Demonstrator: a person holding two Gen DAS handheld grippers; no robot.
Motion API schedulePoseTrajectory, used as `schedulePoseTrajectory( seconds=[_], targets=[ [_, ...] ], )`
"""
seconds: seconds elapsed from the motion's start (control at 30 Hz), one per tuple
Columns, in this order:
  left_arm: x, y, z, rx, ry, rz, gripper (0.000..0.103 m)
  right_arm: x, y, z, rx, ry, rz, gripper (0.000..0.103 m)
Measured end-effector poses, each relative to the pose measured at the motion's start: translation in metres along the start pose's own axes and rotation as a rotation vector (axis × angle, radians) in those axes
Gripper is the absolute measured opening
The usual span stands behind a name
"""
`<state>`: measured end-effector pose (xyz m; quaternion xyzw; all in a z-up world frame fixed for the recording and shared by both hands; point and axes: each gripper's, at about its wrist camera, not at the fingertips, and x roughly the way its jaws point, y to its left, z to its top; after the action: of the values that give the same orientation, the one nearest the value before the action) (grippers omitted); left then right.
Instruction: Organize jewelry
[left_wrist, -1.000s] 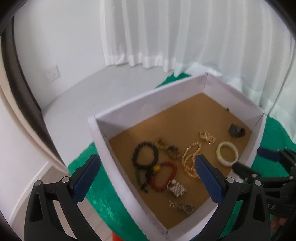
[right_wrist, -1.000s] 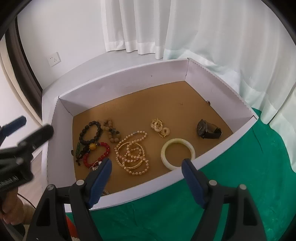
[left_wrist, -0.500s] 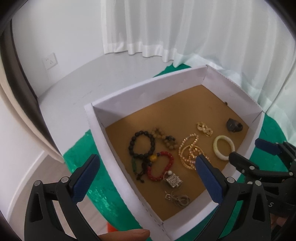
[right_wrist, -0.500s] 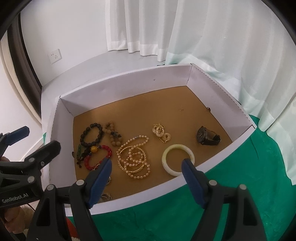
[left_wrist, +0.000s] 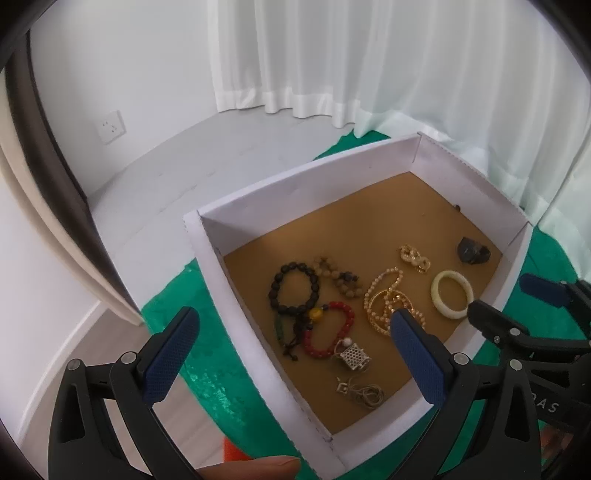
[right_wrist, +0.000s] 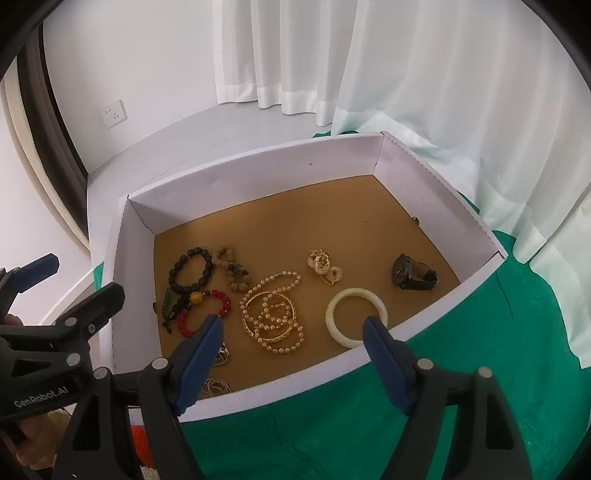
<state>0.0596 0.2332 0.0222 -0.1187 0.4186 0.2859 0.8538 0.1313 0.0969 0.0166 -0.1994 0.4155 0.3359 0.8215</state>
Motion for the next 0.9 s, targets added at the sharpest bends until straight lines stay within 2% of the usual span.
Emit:
schedulePoseTrajectory(
  seconds=[0.13, 0.5, 0.9],
  targets=[
    [-0.004, -0.003, 0.004, 0.001, 0.006, -0.018, 0.103, -0.007, -0.005, 0.0, 0.007, 0.001, 0.0, 0.079],
    [-0.028, -0.011, 0.017, 0.018, -0.043, 0.0, 0.103, -0.031, -0.015, 0.009, -0.004, -0.023, -0.006, 0.079],
    [-0.028, -0.008, 0.018, 0.012, -0.045, 0.01, 0.102, -0.033, -0.015, 0.012, -0.014, -0.035, -0.021, 0.079]
  ],
)
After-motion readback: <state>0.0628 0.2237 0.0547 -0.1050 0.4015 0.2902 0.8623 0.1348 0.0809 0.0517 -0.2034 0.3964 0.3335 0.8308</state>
